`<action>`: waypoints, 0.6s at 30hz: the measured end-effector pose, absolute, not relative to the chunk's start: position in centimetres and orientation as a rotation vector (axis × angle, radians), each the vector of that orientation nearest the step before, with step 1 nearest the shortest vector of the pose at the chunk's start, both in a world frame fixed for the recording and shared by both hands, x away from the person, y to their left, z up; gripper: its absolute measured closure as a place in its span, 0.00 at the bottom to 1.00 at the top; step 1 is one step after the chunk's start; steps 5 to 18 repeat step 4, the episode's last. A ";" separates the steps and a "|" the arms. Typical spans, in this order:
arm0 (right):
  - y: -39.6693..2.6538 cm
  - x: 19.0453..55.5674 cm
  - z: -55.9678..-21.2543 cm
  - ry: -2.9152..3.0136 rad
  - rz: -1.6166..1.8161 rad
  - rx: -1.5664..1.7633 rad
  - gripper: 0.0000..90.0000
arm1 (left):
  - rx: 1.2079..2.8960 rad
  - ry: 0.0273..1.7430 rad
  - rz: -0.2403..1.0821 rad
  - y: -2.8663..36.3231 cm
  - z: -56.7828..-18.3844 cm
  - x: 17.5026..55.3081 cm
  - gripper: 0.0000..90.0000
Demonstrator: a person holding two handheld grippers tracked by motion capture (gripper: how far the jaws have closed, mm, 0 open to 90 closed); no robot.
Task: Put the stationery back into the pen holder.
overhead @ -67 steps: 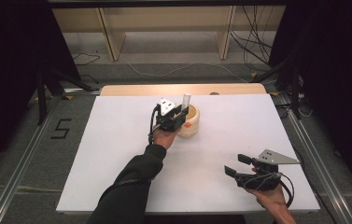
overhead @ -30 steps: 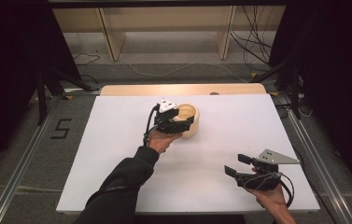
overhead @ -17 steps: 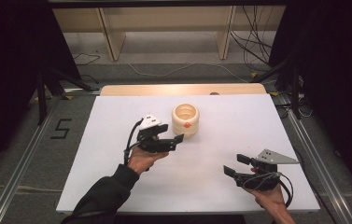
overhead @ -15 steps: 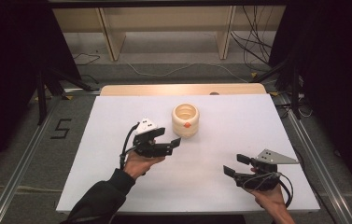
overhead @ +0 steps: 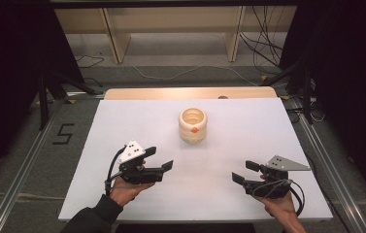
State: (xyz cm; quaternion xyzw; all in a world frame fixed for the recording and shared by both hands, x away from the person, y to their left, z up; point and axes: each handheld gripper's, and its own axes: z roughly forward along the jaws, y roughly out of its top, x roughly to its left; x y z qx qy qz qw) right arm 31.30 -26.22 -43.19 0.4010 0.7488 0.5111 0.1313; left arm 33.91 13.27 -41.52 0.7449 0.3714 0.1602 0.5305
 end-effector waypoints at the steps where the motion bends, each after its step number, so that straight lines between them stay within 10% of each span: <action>1: -26.2 31.3 -43.2 2.174 1.485 1.160 0.29 | 1.777 0.888 0.373 13.4 -41.6 33.9 0.23; 18: -26.2 31.3 -43.1 2.173 1.479 1.152 0.29 | 1.780 0.886 0.367 13.3 -41.8 33.9 0.22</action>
